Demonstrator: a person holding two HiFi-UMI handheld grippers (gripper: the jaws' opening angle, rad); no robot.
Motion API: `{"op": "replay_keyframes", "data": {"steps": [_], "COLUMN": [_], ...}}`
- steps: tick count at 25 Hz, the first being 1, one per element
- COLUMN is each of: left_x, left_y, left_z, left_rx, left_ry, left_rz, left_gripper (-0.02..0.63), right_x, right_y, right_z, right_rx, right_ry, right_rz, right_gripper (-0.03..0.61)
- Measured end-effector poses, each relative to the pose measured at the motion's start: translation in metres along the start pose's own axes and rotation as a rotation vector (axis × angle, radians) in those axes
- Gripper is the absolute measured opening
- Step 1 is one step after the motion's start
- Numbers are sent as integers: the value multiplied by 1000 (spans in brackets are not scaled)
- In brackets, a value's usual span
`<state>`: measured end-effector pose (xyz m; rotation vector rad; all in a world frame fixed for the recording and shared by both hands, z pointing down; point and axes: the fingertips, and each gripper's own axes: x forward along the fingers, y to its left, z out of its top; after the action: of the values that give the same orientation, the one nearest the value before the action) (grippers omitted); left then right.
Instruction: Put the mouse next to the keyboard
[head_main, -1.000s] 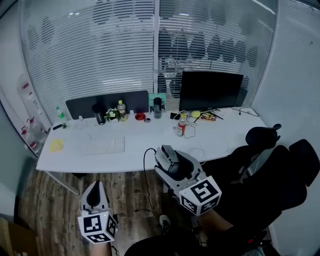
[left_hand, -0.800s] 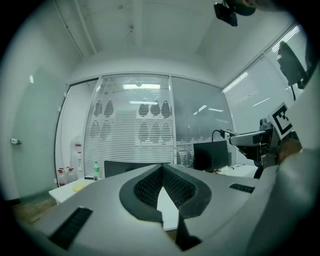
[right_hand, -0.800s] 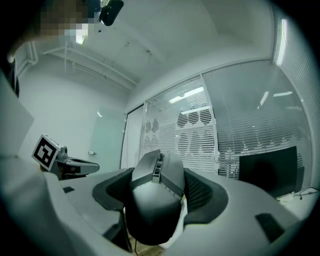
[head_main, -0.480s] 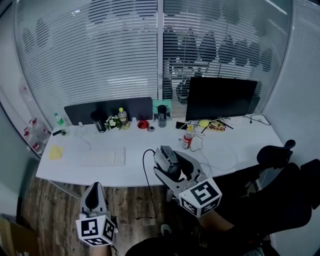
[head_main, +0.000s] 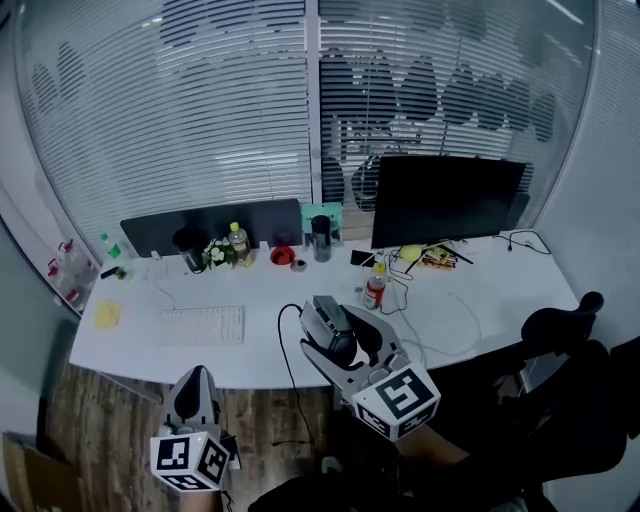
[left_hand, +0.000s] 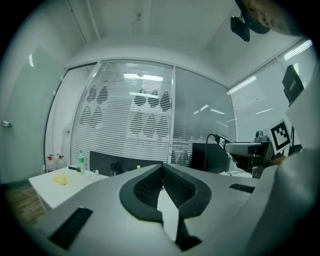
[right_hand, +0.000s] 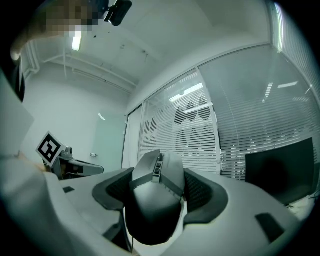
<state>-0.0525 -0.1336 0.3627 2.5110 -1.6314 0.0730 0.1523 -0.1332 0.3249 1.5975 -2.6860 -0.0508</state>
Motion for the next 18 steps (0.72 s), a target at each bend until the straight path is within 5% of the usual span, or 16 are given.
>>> {"op": "replay_keyframes", "data": {"steps": [8,18], "left_x": [38,94], "left_y": [11,79], "left_z": [8,10], "left_rx": [97,125], "left_ry": [10,33], "left_rz": [17,-94], "left_gripper": [29,29], "right_x": [24,86], "right_y": [-20,1], "right_z": [-2,4], "right_rx": [31,8], "right_ry": [-8,14], "right_rz": [-10,-95], "right_gripper": [302,302]}}
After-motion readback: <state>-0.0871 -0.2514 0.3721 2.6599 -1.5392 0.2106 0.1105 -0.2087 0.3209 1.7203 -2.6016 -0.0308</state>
